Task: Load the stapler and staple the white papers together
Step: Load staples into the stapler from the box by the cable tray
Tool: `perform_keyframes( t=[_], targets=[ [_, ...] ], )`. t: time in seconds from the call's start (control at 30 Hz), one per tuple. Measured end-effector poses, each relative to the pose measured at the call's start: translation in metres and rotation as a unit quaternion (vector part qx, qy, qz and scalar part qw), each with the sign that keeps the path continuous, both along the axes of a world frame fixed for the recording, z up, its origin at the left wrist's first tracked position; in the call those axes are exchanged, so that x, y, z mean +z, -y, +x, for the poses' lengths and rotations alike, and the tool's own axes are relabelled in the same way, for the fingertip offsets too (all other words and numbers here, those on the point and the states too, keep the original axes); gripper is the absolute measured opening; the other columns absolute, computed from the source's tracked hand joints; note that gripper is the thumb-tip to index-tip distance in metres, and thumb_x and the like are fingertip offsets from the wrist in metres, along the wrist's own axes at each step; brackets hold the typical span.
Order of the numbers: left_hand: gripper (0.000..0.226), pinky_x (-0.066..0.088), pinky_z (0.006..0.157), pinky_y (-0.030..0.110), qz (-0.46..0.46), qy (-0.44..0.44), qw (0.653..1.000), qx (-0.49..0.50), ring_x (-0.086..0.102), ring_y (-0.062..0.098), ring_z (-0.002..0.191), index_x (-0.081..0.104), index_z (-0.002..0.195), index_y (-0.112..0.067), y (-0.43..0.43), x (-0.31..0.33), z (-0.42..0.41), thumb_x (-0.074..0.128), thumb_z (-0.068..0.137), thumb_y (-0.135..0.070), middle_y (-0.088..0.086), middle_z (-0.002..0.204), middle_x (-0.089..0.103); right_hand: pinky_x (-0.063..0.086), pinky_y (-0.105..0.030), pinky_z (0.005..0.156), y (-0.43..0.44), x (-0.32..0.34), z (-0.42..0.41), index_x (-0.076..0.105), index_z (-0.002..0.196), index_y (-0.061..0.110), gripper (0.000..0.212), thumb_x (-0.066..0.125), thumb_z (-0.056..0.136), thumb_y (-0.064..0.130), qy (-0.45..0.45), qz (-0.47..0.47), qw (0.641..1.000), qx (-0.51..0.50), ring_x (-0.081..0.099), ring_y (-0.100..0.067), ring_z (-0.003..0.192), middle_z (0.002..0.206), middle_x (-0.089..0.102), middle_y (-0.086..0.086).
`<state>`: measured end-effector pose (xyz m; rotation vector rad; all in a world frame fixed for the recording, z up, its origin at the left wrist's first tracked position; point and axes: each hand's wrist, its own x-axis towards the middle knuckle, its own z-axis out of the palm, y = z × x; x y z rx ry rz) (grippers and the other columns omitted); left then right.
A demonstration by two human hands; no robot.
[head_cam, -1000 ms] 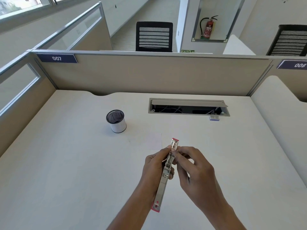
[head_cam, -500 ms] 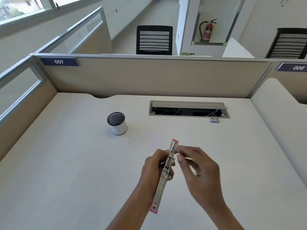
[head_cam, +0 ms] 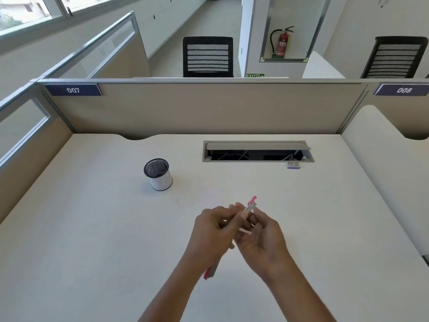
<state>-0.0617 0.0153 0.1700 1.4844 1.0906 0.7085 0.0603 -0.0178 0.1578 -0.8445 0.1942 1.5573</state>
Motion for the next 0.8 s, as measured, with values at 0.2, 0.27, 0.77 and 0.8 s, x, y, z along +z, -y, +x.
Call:
perform_keyframes(
  t=[0.2,0.27,0.77,0.8],
  targets=[
    [0.014,0.051,0.07,0.029,0.19,-0.173,0.965,-0.042,0.06,0.011,0.079,0.081,0.101,-0.034,0.011,-0.024,0.008,0.071,0.091,-0.036,-0.009,0.081,0.067,0.065,-0.044,0.069,-0.004,-0.031,-0.009,0.068,0.107,-0.004,0.039,0.039,0.103,0.022,-0.13,-0.02,0.991,-0.038,0.077,-0.035,0.083,0.103,0.073,-0.022],
    [0.015,0.05,0.067,0.027,0.203,-0.176,0.962,-0.04,0.058,0.01,0.077,0.08,0.102,-0.037,0.013,-0.029,0.007,0.071,0.091,-0.037,-0.011,0.078,0.064,0.065,-0.043,0.068,-0.001,-0.036,-0.009,0.068,0.105,-0.003,0.039,0.038,0.104,0.022,-0.139,-0.013,0.989,-0.043,0.078,-0.034,0.082,0.101,0.074,-0.021],
    [0.017,0.045,0.054,0.024,-0.166,0.098,0.981,0.018,0.074,0.018,0.078,0.083,0.095,-0.013,-0.002,-0.012,-0.007,0.077,0.089,-0.028,0.005,0.084,0.078,0.05,-0.033,0.068,0.0,-0.047,0.002,0.064,0.098,-0.006,0.024,0.048,0.102,0.012,-0.005,-0.132,0.989,-0.065,0.06,-0.025,0.079,0.088,0.064,-0.017],
    [0.019,0.044,0.053,0.023,-0.19,0.112,0.975,0.033,0.074,0.018,0.079,0.082,0.096,-0.01,-0.003,-0.012,-0.008,0.079,0.087,-0.027,0.007,0.083,0.076,0.048,-0.03,0.066,0.0,-0.052,0.003,0.064,0.096,-0.004,0.021,0.05,0.1,0.011,0.033,-0.159,0.985,-0.05,0.059,-0.022,0.077,0.086,0.063,-0.015]
  ],
)
